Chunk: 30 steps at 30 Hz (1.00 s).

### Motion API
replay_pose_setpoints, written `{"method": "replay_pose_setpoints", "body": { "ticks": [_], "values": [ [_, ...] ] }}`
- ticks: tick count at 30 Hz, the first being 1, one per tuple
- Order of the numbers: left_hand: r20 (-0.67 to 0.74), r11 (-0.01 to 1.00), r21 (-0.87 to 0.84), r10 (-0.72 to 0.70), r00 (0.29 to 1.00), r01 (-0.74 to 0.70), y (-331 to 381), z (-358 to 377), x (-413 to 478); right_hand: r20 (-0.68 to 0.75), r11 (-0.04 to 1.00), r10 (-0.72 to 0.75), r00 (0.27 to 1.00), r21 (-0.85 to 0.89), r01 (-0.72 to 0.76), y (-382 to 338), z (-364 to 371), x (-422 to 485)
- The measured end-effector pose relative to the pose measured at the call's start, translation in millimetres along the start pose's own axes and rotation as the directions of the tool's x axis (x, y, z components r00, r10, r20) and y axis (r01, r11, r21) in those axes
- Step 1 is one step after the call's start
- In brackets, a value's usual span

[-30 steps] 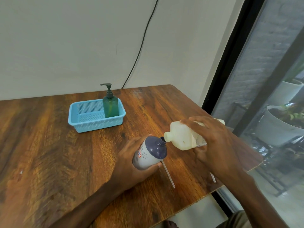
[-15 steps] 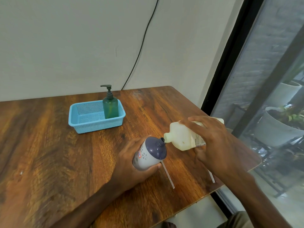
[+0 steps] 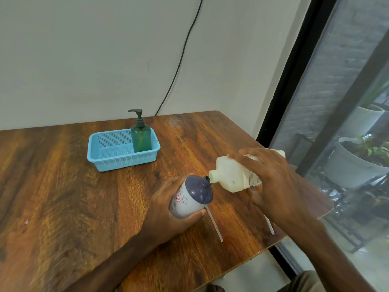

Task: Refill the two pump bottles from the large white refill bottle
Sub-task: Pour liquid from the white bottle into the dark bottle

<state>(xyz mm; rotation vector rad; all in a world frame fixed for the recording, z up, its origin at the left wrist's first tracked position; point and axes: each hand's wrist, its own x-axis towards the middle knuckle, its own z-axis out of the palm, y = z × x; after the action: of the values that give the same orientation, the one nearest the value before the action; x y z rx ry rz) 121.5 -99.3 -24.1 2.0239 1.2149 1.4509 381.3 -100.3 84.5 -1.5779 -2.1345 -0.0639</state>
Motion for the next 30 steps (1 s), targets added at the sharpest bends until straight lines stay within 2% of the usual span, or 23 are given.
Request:
{"method": "replay_pose_setpoints", "body": {
  "ticks": [13, 17, 21, 30],
  "values": [
    [0.004, 1.000, -0.001, -0.012, 1.000, 0.012, -2.9, 0.8, -0.7, 0.030, 1.000, -0.007, 1.000, -0.012, 0.008, 1.4, -3.3, -0.9],
    [0.008, 1.000, 0.002, -0.021, 1.000, 0.021, -2.8, 0.6, -1.4, 0.070, 0.998, 0.032, 0.997, 0.045, -0.035, -2.2, -4.9, 1.0],
    [0.014, 1.000, 0.009, -0.030, 0.999, 0.029, -3.4, 0.5, -1.9, 0.007, 0.999, -0.039, 0.999, -0.024, 0.039, -5.1, -7.2, 0.1],
    [0.011, 1.000, 0.012, -0.018, 1.000, 0.018, 0.2, -0.7, -1.2, 0.006, 0.999, -0.043, 0.999, -0.030, 0.043, -2.4, -4.8, 0.3]
  ]
}}
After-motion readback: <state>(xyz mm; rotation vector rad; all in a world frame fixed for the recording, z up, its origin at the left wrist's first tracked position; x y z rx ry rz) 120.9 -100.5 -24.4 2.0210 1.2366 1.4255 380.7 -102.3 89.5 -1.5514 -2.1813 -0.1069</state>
